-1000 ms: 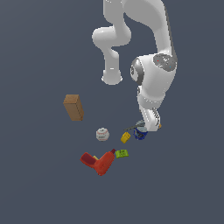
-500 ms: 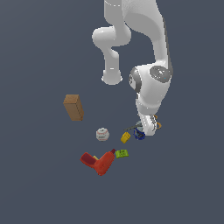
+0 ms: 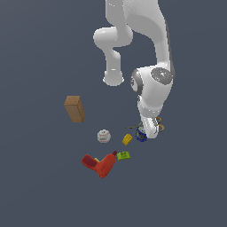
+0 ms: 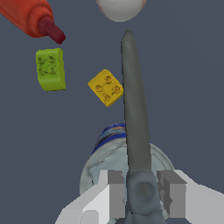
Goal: Pick up a designated object from a clutter of objects.
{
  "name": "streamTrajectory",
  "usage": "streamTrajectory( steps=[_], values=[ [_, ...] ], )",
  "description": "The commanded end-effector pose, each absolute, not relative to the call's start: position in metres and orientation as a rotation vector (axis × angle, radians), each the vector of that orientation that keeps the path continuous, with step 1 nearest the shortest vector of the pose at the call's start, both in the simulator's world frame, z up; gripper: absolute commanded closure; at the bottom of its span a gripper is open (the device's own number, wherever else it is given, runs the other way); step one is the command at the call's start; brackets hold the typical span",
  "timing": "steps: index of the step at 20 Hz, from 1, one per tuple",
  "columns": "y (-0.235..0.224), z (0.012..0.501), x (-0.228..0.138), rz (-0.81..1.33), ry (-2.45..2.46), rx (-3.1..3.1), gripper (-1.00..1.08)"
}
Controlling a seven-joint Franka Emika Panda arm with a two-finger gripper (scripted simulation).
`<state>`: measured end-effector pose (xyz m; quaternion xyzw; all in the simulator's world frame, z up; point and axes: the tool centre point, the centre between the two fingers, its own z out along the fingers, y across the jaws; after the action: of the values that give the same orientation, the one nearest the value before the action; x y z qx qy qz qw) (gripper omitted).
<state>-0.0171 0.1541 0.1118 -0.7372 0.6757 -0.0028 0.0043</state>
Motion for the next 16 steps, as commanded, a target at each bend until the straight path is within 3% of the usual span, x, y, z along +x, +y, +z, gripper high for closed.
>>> streamTrajectory(
  steps=[1,16],
  values=[
    [0.154,0.107,-0.021,0.000,2.121,-2.318,1.08],
    [0.158,0.152,-0.021,-0.008,2.117,-2.311,1.08]
  ],
)
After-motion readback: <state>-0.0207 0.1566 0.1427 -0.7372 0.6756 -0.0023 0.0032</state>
